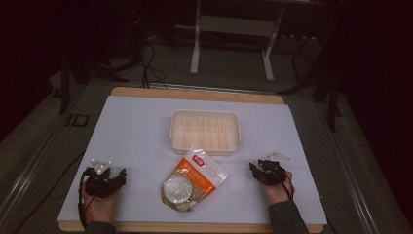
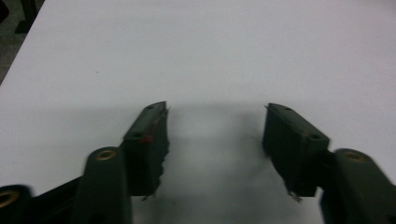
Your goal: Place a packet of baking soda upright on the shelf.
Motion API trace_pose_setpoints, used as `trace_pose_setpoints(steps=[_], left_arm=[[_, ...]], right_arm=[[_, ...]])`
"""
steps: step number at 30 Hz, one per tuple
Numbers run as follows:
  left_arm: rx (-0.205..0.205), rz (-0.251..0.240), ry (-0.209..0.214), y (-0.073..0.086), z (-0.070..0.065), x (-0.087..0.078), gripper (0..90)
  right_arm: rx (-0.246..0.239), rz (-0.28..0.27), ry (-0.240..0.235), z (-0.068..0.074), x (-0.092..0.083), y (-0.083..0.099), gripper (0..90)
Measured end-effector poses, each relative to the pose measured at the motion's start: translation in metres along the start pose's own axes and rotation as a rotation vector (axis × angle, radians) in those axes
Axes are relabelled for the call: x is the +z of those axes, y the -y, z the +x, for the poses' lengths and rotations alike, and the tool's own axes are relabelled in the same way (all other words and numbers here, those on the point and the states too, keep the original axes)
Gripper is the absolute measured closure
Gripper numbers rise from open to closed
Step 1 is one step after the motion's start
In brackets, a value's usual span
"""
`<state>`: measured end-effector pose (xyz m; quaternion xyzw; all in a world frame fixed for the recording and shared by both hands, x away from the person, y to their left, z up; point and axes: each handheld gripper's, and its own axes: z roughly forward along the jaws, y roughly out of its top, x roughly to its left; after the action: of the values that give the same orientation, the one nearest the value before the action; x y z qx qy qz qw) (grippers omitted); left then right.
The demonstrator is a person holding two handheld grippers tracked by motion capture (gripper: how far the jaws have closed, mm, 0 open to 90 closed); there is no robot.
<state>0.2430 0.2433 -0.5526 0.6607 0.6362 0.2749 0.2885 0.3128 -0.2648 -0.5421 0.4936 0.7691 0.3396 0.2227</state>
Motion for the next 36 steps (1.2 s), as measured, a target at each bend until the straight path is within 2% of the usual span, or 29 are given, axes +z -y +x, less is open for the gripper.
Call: trace_pose_setpoints(steps=[1,2,4,5,6,8,10,12,15,21,36], left_arm=[[0.016,-0.006,0.02,0.0,0.0,-0.001,48.1],[0.016,-0.006,0.02,0.0,0.0,-0.001,50.0],[0.028,-0.006,0.026,0.0,-0.001,-0.001,51.1],[0.062,-0.006,0.039,0.0,-0.003,-0.001,52.5],[0.094,-0.011,0.05,-0.001,-0.005,-0.001,53.7],[0.123,-0.026,0.063,-0.001,-0.008,0.0,54.4],[0.133,-0.027,0.066,-0.001,-0.008,0.0,55.1],[0.153,-0.025,0.074,-0.002,-0.01,0.0,55.9],[0.154,-0.024,0.084,-0.002,-0.01,0.001,56.2],[0.138,-0.026,0.079,-0.002,-0.009,0.001,54.9],[0.136,-0.021,0.081,-0.002,-0.009,0.001,54.1]], right_arm=[[0.002,-0.005,-0.038,0.001,-0.003,-0.003,58.9],[0.014,-0.01,-0.064,0.001,-0.004,-0.005,58.9],[0.014,-0.01,-0.064,0.001,-0.004,-0.005,58.9],[0.032,-0.011,-0.103,0.0,-0.006,-0.006,58.6],[0.034,-0.011,-0.114,-0.001,-0.006,-0.006,58.4],[0.041,-0.009,-0.119,-0.001,-0.007,-0.007,57.4],[0.002,0.005,-0.081,0.003,-0.008,-0.008,56.7],[-0.013,0.01,-0.09,0.007,-0.009,-0.01,56.1],[-0.017,0.004,-0.129,0.01,-0.01,-0.014,55.5],[-0.029,-0.006,-0.174,0.014,-0.011,-0.023,52.9],[-0.053,-0.003,-0.3,0.032,-0.007,-0.046,48.5]])
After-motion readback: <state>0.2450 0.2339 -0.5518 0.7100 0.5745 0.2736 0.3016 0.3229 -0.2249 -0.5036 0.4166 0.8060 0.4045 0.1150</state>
